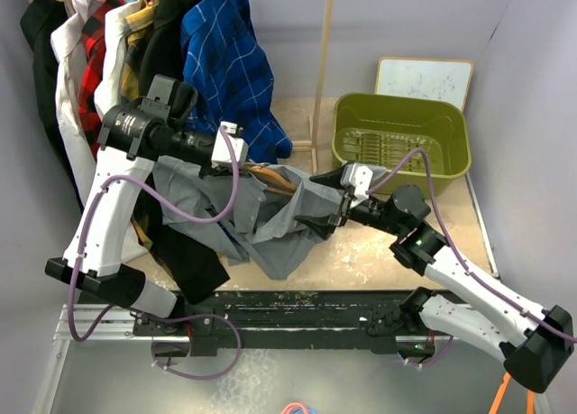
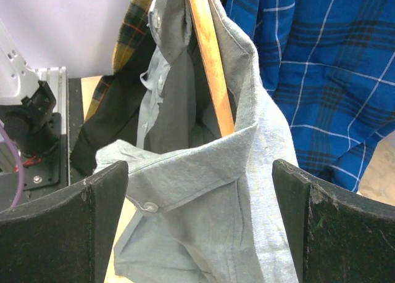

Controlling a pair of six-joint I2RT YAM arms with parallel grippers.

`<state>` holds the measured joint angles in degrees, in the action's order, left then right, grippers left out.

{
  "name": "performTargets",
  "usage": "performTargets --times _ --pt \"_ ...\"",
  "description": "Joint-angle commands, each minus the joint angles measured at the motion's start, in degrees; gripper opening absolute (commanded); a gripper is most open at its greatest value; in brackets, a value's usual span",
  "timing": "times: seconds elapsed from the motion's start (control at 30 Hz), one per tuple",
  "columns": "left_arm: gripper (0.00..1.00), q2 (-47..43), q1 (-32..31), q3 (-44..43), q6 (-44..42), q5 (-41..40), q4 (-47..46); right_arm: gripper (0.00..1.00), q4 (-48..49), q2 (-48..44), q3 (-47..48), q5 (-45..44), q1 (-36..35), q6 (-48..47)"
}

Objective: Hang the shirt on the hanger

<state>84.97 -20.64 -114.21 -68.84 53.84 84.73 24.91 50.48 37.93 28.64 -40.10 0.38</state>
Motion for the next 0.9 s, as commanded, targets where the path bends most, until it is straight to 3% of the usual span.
performTargets --times 0.0,0.2,0.43,0.7,0.87 --pt "0.00 -1.1 0.3 -1.1 -5.4 3.4 1.2 1.00 -5.3 2.8 3.1 0.2 -0.1 -5.7" --pt "0.00 -1.5 0.3 -0.6 -8.7 4.3 3.9 0.95 -8.3 4.7 4.6 0.6 -0.1 -8.9" --pt "0.00 -1.4 -0.1 -0.4 -9.0 6.2 3.9 0.74 -9.4 9.2 7.8 -0.1 -0.1 -10.3" --pt "0.00 -0.5 -0.2 0.9 -8.8 7.1 2.6 0.29 -5.2 11.7 11.3 2.8 -0.1 -6.0" --pt "0.00 0.0 -0.4 1.0 -8.2 7.3 1.9 0.26 -5.1 13.3 12.9 4.0 -0.1 -3.8"
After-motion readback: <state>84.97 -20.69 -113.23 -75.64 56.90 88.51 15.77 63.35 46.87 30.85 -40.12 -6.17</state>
